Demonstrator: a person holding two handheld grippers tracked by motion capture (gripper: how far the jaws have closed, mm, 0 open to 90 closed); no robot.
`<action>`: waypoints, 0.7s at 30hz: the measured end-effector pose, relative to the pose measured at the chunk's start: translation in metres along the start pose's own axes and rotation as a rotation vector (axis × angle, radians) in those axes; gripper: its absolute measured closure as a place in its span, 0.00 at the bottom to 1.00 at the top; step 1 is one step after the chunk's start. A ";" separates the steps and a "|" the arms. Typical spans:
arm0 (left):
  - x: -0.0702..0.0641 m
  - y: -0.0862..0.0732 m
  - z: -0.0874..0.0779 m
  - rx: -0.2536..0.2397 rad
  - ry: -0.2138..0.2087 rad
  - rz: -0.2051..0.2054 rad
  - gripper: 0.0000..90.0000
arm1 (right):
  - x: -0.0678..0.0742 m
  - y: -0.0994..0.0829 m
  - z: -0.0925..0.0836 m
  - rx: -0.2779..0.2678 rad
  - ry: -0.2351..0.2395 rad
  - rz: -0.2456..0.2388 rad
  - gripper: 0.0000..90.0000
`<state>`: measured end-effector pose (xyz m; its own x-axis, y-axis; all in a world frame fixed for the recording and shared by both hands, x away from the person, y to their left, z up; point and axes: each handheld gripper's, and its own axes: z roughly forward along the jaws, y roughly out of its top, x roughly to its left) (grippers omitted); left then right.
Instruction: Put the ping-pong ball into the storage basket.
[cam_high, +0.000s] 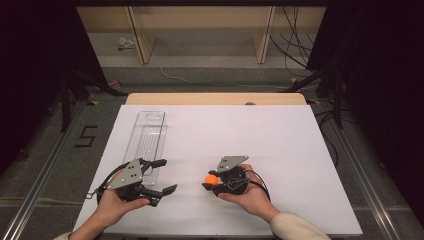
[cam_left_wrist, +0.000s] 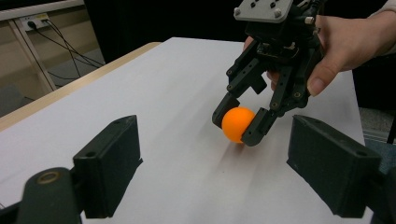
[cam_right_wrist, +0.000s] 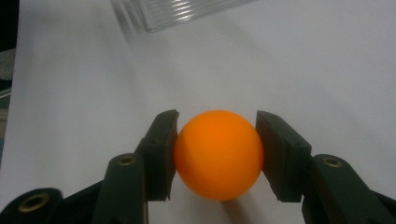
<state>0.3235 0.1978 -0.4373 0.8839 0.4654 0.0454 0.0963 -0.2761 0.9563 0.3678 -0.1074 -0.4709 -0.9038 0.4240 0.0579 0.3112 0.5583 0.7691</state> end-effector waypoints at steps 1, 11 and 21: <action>0.000 0.000 0.000 0.000 0.000 0.000 0.19 | 0.000 0.000 -0.001 -0.003 -0.001 0.001 0.57; 0.000 0.000 0.000 0.001 -0.001 0.003 0.19 | -0.003 0.005 -0.006 -0.026 -0.018 0.007 0.57; -0.001 0.000 0.000 0.001 -0.002 0.005 0.19 | -0.006 0.011 -0.011 -0.056 -0.030 0.012 0.57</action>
<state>0.3231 0.1974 -0.4371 0.8853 0.4624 0.0499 0.0922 -0.2797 0.9557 0.3729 -0.1116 -0.4561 -0.8905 0.4524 0.0489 0.3043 0.5122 0.8031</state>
